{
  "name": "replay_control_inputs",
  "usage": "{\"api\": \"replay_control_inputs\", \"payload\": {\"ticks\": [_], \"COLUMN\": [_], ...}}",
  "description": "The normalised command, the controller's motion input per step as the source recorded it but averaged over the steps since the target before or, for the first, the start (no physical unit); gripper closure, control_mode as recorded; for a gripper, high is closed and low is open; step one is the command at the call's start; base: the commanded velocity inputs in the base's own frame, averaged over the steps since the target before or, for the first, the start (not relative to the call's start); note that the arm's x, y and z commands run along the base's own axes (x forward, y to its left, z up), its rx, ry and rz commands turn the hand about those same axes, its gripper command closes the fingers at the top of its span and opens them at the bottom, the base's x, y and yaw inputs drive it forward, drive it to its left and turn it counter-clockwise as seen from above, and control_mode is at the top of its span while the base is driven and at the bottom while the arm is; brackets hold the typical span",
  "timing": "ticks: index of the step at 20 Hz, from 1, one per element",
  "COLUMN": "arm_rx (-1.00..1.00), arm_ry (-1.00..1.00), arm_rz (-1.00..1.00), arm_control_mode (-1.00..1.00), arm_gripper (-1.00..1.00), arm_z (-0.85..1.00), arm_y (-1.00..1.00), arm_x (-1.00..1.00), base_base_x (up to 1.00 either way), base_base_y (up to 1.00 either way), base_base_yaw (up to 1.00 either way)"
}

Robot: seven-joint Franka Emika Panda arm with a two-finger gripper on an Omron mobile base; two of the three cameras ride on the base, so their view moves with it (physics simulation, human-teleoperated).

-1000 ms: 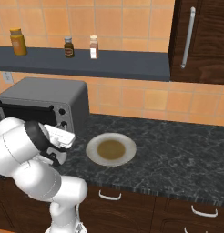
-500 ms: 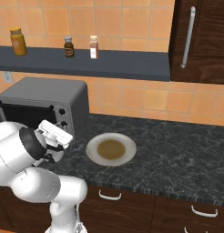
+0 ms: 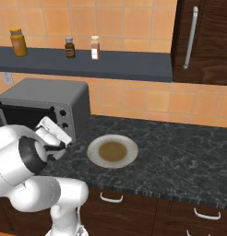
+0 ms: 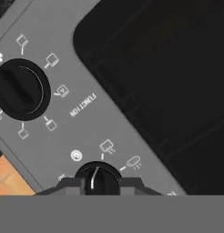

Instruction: Pick up the kebab skewer and baguette bread, and place them inside the toaster oven. Close the toaster oven door and start by setting the timer.

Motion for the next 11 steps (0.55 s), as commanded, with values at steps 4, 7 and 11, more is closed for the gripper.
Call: {"api": "replay_control_inputs", "payload": {"ticks": [4,7,11], "arm_rx": [0.27,0.29,0.29], "arm_ry": [-0.02,-0.03,-0.03], "arm_rz": [0.00,0.00,0.00], "arm_control_mode": [-1.00,-1.00,-1.00], "arm_gripper": [1.00,1.00,1.00], "arm_z": [0.43,0.44,0.46], "arm_y": [0.00,0.00,0.00], "arm_x": [0.29,0.34,0.41], "base_base_x": [0.00,0.00,0.00], "base_base_y": [0.00,0.00,0.00], "base_base_yaw": [0.00,0.00,0.00]}}
